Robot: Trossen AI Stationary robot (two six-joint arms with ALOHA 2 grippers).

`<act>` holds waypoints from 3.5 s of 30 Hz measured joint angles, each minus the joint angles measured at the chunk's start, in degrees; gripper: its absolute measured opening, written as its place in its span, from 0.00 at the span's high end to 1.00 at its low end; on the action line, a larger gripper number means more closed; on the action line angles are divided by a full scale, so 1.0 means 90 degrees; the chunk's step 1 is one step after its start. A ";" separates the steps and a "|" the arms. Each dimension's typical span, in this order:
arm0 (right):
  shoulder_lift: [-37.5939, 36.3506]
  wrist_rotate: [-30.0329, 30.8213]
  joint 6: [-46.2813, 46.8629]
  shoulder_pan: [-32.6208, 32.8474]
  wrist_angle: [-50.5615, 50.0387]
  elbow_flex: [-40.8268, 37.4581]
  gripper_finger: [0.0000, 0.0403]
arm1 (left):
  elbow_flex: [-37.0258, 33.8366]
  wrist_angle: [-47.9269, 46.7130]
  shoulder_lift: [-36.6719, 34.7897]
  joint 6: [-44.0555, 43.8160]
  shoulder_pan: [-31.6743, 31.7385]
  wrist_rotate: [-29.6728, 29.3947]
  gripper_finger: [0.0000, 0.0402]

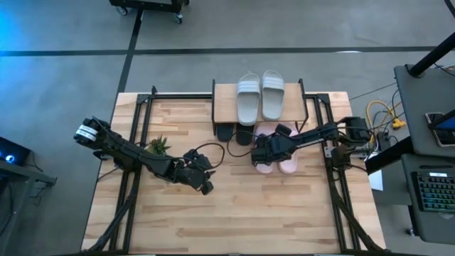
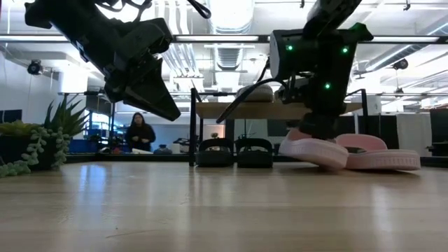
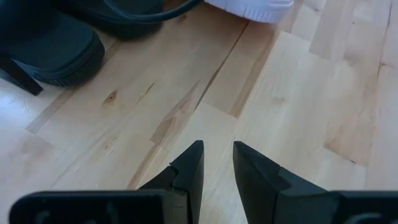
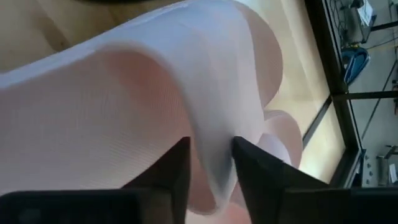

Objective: Pick and place slides into the shelf
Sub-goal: Move the pink left slipper to the top right of the table, then adjust the pink right slipper under the shelf, then adjust the pink left slipper under the shelf

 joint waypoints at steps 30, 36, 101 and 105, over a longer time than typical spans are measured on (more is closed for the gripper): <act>-0.2633 -0.3718 0.2420 0.0446 -0.1830 -0.1414 0.59 | 0.0000 -0.0048 0.0000 0.0002 -0.0005 0.0000 0.82; -0.3688 -0.4427 0.3677 0.0402 -0.1090 -0.2619 0.61 | 0.0000 -0.0042 0.0000 -0.0130 0.0043 0.0115 0.82; -0.3044 -0.4676 0.4383 0.0386 0.2110 -0.2406 0.82 | 0.0032 0.0685 -0.0002 -0.0274 0.1124 0.1494 0.82; -0.2529 -0.4685 0.4841 0.0779 0.2811 -0.2287 0.83 | 0.0029 0.0652 -0.0002 -0.0274 0.1124 0.1496 0.82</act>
